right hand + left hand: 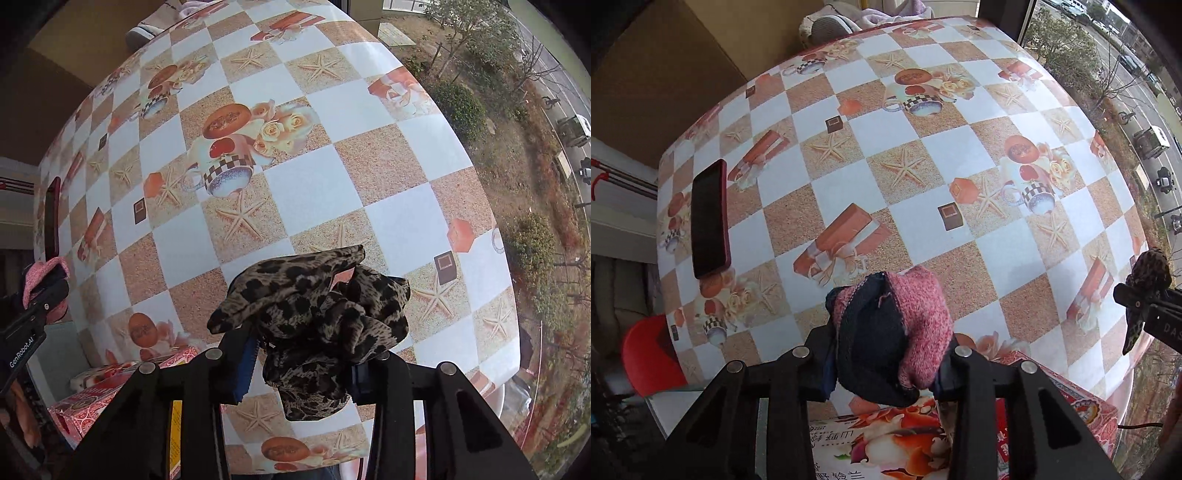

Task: Organize soft objects
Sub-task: 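Carry the leopard-print scarf with the right tool over the box while the left tool carries the knit hat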

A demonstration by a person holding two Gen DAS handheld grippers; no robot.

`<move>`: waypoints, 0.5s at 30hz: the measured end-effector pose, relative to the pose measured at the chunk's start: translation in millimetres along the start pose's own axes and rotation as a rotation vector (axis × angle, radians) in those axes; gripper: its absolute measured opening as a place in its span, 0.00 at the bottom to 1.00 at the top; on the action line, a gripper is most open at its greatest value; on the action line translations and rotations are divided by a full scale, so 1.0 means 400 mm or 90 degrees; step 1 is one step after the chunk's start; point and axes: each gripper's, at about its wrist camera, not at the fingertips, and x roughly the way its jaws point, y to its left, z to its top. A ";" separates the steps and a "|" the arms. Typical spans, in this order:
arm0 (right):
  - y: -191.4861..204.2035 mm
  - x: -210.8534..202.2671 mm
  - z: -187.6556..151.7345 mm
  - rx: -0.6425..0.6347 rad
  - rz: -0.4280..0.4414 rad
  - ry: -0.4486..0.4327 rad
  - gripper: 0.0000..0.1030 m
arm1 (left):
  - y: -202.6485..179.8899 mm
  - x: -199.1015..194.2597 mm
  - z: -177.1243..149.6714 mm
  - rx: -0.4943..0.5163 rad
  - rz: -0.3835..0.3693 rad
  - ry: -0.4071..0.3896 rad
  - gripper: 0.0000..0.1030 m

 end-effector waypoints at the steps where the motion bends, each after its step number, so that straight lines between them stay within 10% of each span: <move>1: 0.005 -0.017 -0.004 0.003 0.006 -0.007 0.39 | 0.016 -0.013 -0.015 -0.011 -0.004 -0.006 0.39; 15: 0.134 -0.218 -0.118 -0.016 0.056 -0.093 0.39 | 0.112 -0.174 -0.233 -0.045 -0.020 -0.061 0.40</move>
